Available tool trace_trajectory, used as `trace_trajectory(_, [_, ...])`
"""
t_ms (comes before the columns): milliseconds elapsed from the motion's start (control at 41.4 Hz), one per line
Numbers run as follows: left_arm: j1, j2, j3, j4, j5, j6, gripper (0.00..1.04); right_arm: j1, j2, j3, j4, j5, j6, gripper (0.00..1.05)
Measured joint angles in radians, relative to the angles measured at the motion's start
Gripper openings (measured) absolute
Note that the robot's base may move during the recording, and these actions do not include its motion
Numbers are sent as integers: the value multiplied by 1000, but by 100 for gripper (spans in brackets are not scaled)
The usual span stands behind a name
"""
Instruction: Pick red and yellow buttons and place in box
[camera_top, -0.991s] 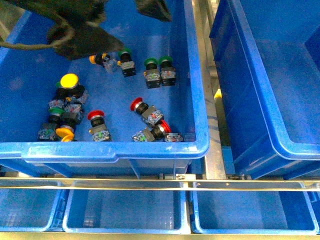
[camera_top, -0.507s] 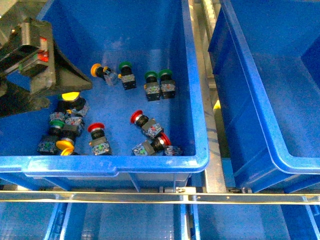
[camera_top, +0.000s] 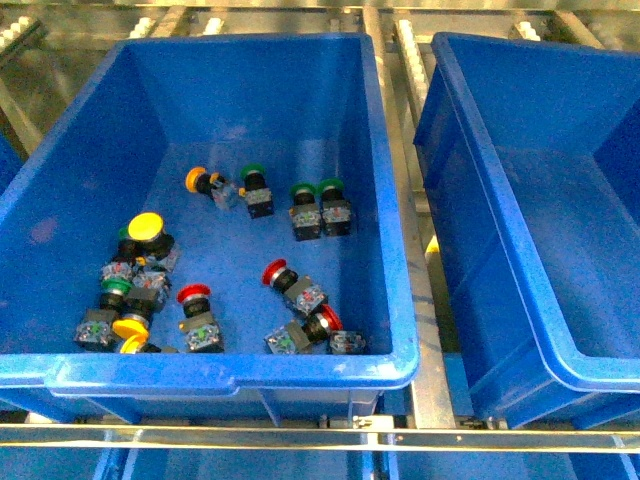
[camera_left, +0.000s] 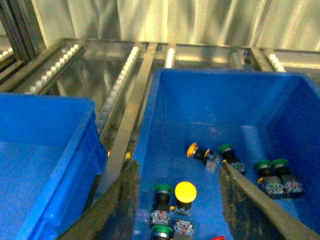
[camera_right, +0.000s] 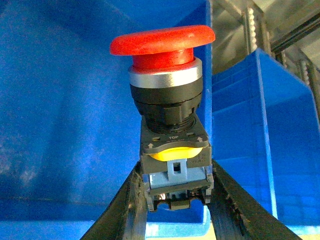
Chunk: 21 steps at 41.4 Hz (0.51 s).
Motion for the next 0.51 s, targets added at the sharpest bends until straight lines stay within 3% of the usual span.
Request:
trace_trajectory(193, [42,-116,-91,-48,33,5,1,-12,-19,-70,106,-18,32,27])
trace_trajectory(411, [85,-217,-188,-59,76,9,2,-48,-58,-128,166,-45,39,27])
trace_trajectory(507, [142,-291,-204,-115,148,10,2,-68,-80,-139,163,-65,38,27])
